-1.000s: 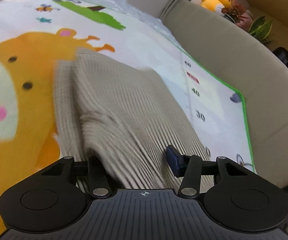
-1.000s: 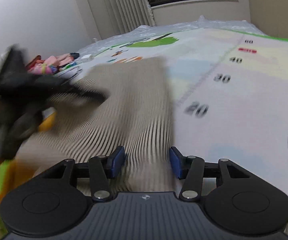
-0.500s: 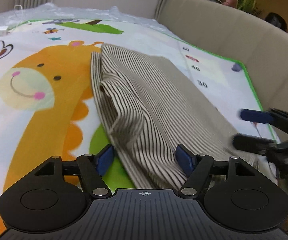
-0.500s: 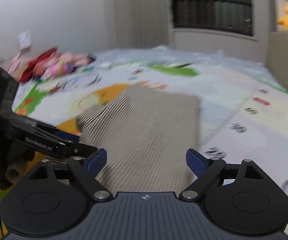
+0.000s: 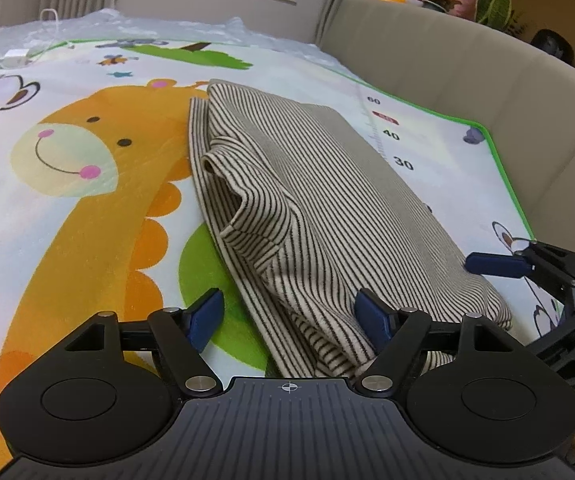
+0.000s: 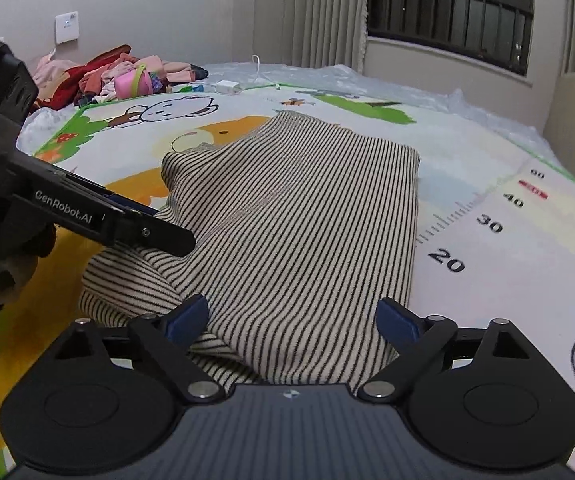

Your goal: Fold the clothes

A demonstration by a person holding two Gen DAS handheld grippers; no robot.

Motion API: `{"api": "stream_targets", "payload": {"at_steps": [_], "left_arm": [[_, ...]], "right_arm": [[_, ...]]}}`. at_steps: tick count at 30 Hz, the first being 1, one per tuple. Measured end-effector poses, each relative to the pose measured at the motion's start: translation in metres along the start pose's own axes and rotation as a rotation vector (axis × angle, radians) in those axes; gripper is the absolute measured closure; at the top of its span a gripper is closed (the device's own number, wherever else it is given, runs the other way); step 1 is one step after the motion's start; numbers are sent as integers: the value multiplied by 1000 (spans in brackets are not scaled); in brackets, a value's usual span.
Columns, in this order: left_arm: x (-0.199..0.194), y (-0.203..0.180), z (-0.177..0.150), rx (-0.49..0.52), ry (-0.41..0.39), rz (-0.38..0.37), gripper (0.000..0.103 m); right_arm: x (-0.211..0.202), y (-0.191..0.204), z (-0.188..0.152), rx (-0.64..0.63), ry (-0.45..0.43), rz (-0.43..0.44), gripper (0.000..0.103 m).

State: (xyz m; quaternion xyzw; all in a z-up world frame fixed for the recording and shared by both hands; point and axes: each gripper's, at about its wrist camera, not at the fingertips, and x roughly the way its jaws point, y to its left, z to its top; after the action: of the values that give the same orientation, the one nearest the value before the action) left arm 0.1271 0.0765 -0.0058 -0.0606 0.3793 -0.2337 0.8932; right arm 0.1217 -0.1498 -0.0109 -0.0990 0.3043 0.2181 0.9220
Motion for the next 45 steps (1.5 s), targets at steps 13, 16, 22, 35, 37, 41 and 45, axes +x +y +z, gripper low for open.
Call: {"api": "stream_targets", "payload": {"at_steps": [13, 16, 22, 35, 37, 41, 45], "left_arm": [[0, 2, -1, -15, 0, -15, 22], [-1, 0, -1, -9, 0, -14, 21], [-28, -10, 28, 10, -166, -125, 23], [25, 20, 27, -182, -52, -249, 28], [21, 24, 22, -192, -63, -262, 28], [17, 20, 20, -187, -64, -253, 27], [15, 19, 15, -168, -65, -238, 26]], "right_arm": [[-4, 21, 2, -44, 8, 100, 24], [0, 21, -6, -33, 10, 101, 23], [1, 25, -11, -45, 6, 97, 19], [-30, 1, 6, 31, -60, 137, 19], [-32, -5, 14, 38, -94, 107, 19], [-3, -9, 9, 30, -5, 70, 15], [5, -7, -7, 59, 2, 78, 7]]}}
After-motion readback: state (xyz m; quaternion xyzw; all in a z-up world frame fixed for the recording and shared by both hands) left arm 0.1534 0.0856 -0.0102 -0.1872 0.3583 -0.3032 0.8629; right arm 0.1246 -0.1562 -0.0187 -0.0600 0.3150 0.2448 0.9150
